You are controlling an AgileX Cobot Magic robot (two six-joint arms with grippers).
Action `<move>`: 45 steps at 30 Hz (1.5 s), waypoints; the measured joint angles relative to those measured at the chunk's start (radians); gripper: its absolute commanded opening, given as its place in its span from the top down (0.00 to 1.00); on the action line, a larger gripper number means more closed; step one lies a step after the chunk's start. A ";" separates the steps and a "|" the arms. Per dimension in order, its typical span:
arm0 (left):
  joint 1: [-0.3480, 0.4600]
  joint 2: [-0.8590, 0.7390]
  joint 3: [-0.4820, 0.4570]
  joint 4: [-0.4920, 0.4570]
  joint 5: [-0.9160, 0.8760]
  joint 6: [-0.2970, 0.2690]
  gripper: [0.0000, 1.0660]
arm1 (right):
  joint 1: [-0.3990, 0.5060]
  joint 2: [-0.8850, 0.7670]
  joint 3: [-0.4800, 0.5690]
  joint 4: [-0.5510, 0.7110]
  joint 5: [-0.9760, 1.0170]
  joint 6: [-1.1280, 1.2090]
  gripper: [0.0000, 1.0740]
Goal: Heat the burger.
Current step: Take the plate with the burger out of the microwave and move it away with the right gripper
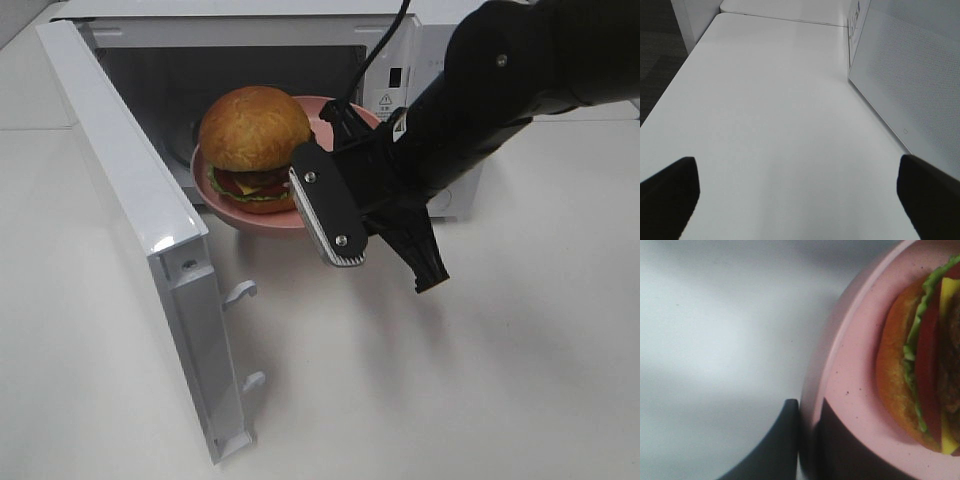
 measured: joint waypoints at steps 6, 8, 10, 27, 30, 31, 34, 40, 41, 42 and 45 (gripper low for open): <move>0.000 0.000 0.000 0.000 0.000 0.000 0.06 | 0.000 -0.081 0.113 0.000 -0.019 0.037 1.00; 0.000 0.000 0.000 0.000 0.000 0.000 0.06 | 0.000 -0.111 0.158 -0.001 -0.030 0.051 1.00; 0.000 0.000 0.000 0.000 0.000 0.000 0.06 | 0.000 -0.163 0.218 -0.003 -0.035 0.070 1.00; 0.000 0.000 0.000 0.000 0.000 0.000 0.06 | 0.000 -0.500 0.476 -0.153 -0.001 0.388 0.99; 0.000 0.000 0.000 0.000 0.000 0.000 0.06 | 0.000 -0.594 0.516 -0.172 0.050 0.453 0.99; 0.000 0.000 0.000 0.000 0.000 0.000 0.06 | 0.000 -0.619 0.525 -0.175 0.068 0.465 0.99; 0.000 0.000 0.000 0.000 0.000 0.000 0.06 | 0.000 -0.666 0.538 -0.181 0.100 0.483 0.99; 0.000 0.000 0.000 0.000 0.000 0.000 0.06 | 0.000 -0.828 0.564 -0.251 0.226 0.592 0.99; 0.000 0.000 0.000 0.000 0.000 0.000 0.06 | 0.000 -0.850 0.565 -0.266 0.249 0.618 0.99; 0.000 0.000 0.000 0.000 0.000 0.000 0.06 | 0.000 -0.850 0.565 -0.266 0.249 0.618 0.99; 0.000 0.000 0.000 0.000 0.000 0.000 0.06 | 0.000 -0.919 0.568 -0.333 0.321 0.739 0.99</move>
